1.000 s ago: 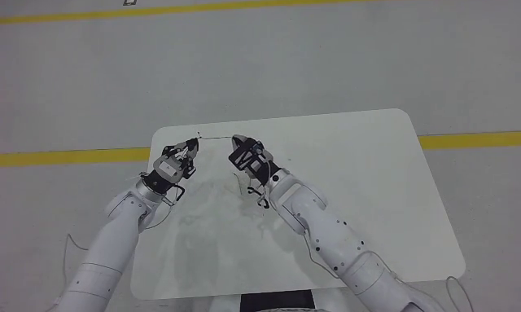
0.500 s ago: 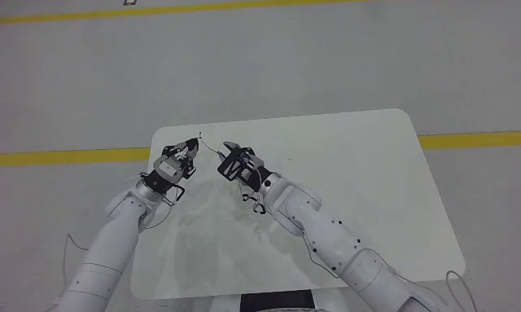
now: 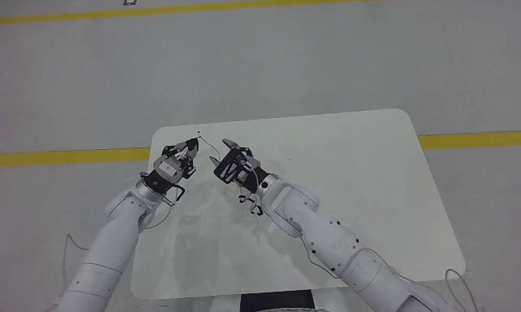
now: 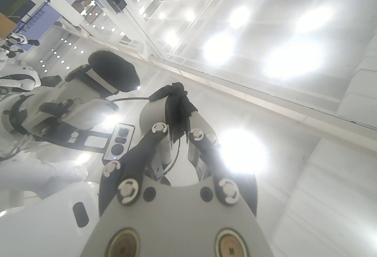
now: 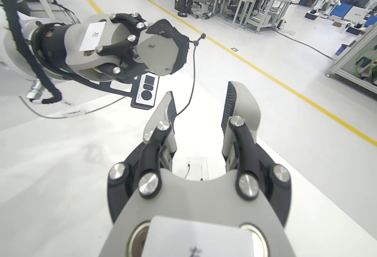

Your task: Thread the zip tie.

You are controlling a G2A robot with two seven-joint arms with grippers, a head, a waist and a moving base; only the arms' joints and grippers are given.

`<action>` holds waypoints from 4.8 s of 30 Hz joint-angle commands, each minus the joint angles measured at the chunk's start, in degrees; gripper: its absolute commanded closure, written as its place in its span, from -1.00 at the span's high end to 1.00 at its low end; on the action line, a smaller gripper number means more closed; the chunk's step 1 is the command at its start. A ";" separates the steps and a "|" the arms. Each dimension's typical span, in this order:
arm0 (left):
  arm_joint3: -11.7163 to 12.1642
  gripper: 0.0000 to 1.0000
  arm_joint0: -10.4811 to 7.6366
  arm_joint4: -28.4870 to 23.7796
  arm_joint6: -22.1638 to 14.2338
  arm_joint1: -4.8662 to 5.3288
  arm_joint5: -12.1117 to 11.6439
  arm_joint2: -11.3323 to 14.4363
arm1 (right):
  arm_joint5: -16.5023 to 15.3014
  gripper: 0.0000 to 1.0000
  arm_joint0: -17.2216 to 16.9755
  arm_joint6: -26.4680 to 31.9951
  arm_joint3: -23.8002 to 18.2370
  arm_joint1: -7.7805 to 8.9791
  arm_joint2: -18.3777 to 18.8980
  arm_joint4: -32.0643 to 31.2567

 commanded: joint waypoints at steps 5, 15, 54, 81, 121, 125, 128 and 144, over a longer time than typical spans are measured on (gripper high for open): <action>0.00 -1.00 0.00 0.00 0.00 0.00 0.00 0.00 | -0.02 -0.34 1.01 -0.67 1.13 -0.65 -0.76 0.80; 0.00 -1.00 0.00 0.00 0.00 0.00 0.00 0.00 | 0.02 -0.14 -1.63 0.82 0.74 -0.19 1.20 0.31; 0.00 -1.00 0.00 0.00 0.00 0.00 0.00 0.00 | -0.39 -0.30 -1.98 0.38 3.07 -1.48 1.34 -0.19; 0.00 -1.00 0.00 0.00 0.00 0.00 0.00 0.00 | -1.68 -0.36 0.82 -0.70 2.03 -2.82 -0.67 0.53; 0.00 -1.00 0.00 0.00 0.00 0.00 0.00 0.00 | -0.15 -1.00 2.23 -0.27 2.92 -1.20 -0.97 -0.89; 0.00 -1.00 0.00 0.00 0.00 0.00 0.00 0.00 | 0.46 -1.00 2.28 0.13 2.35 -0.55 -1.66 -0.89; 0.00 -1.00 0.00 0.00 0.00 0.00 0.00 0.00 | 0.90 -1.00 2.23 0.33 1.95 -0.17 -1.93 -0.89; 0.00 -1.00 0.00 0.00 0.00 0.00 0.00 0.00 | 2.18 -1.00 -0.07 0.95 -0.69 1.22 0.11 -0.89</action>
